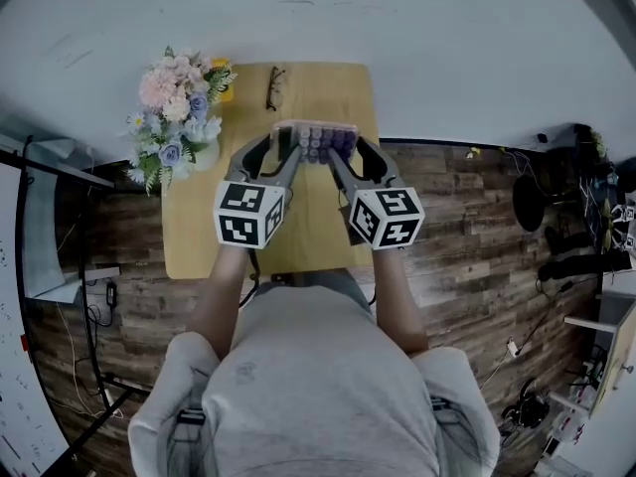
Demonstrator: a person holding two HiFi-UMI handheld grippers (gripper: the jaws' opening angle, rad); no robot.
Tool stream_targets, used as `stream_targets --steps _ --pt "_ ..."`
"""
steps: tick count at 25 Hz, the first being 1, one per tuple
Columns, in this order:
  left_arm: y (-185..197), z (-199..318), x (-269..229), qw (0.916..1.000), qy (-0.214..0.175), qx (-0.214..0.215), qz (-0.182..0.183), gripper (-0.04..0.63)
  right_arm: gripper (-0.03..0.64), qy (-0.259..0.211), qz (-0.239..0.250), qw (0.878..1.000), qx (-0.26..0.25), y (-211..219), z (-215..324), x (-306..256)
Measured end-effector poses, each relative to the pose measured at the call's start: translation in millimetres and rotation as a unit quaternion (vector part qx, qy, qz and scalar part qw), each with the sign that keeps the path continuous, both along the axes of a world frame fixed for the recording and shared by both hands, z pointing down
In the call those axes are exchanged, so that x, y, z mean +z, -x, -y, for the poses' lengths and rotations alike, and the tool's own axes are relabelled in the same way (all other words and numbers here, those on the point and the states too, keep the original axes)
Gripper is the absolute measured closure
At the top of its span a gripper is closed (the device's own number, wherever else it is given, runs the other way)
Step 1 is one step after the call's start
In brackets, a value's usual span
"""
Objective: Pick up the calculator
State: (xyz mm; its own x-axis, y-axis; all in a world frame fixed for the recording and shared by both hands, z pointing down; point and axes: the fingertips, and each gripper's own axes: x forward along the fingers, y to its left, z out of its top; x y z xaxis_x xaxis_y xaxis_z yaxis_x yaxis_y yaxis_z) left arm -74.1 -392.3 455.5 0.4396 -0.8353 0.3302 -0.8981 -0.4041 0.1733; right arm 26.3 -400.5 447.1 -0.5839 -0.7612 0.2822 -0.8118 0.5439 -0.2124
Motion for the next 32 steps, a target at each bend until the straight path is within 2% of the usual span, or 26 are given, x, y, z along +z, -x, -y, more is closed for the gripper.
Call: stream_targets --steps 19,32 --pt "-17.9 -26.5 -72.5 0.9953 -0.090 0.036 0.006 0.391 0.405 -0.119 -0.008 0.992 0.037 -18.6 -36.0 -78.9" --pt "-21.0 -49.1 -112.4 0.9860 -0.159 0.041 0.028 0.391 0.410 -0.174 -0.002 0.983 0.057 -22.0 -61.9 -114.6"
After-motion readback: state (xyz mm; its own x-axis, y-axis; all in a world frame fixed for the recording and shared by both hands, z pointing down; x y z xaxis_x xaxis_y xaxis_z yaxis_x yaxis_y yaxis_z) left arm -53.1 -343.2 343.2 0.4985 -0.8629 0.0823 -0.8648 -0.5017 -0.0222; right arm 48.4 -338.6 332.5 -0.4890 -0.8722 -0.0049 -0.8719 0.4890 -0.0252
